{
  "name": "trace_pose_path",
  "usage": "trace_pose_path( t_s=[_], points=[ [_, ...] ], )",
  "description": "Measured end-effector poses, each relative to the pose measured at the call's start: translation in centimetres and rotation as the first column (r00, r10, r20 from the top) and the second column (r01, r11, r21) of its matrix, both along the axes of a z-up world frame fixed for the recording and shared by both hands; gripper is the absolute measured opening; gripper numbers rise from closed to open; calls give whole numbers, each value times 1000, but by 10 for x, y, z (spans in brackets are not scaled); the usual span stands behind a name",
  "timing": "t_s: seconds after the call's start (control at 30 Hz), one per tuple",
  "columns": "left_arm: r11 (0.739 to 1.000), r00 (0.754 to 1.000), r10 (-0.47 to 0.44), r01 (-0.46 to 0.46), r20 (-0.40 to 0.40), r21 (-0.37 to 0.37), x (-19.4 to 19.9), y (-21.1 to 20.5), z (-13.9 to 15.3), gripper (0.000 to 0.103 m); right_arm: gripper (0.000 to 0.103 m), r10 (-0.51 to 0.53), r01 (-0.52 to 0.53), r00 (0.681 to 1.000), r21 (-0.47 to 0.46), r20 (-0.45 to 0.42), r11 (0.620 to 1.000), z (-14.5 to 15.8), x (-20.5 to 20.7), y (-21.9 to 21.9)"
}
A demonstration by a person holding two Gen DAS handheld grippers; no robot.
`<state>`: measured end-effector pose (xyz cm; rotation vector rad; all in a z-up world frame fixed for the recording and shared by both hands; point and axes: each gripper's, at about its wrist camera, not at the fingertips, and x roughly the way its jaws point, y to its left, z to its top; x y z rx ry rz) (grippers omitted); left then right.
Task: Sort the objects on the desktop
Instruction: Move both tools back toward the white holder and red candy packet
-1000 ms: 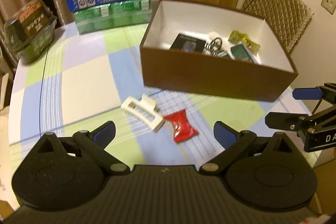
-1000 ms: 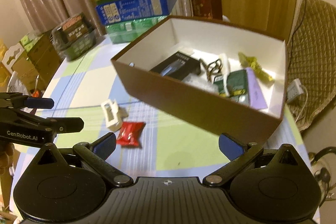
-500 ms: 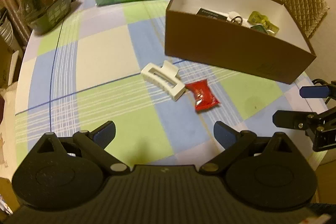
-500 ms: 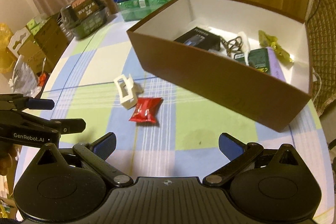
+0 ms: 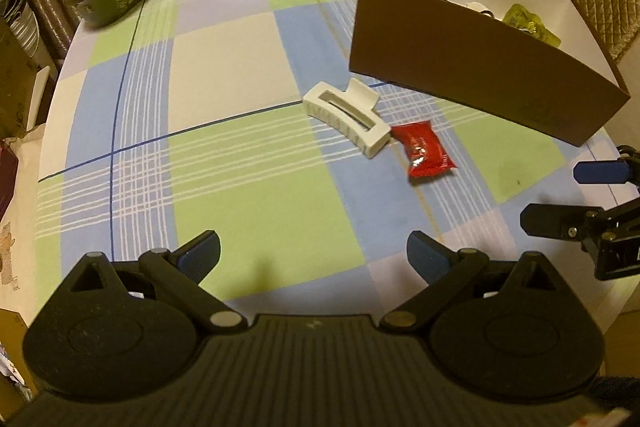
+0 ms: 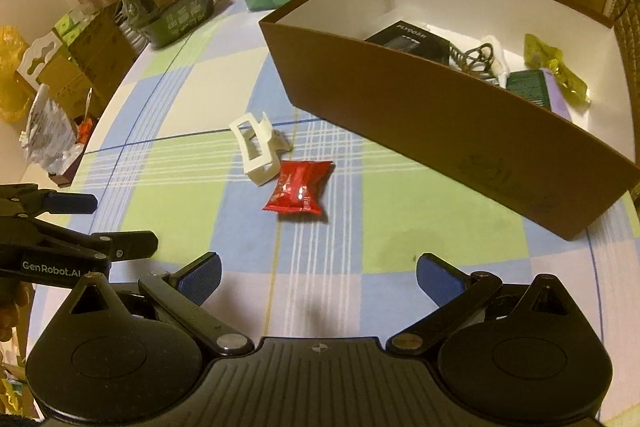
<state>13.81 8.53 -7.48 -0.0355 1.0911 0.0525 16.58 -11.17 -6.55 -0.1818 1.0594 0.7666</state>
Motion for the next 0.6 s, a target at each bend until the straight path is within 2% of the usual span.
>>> trace_pose_path(
  t_s=[0.2, 0.5, 0.6],
  points=[
    [999, 999, 41, -41, -15, 4, 4, 14, -7, 98, 101, 13, -13, 1000, 5, 2, 1000, -6, 2, 14],
    [997, 997, 73, -73, -12, 12, 20, 31, -17, 97, 100, 36, -35, 997, -13, 61, 999, -23, 9, 41],
    [997, 997, 78, -78, -11, 13, 27, 36, -21, 97, 92, 49, -48, 996, -15, 77, 999, -29, 12, 48]
  ],
)
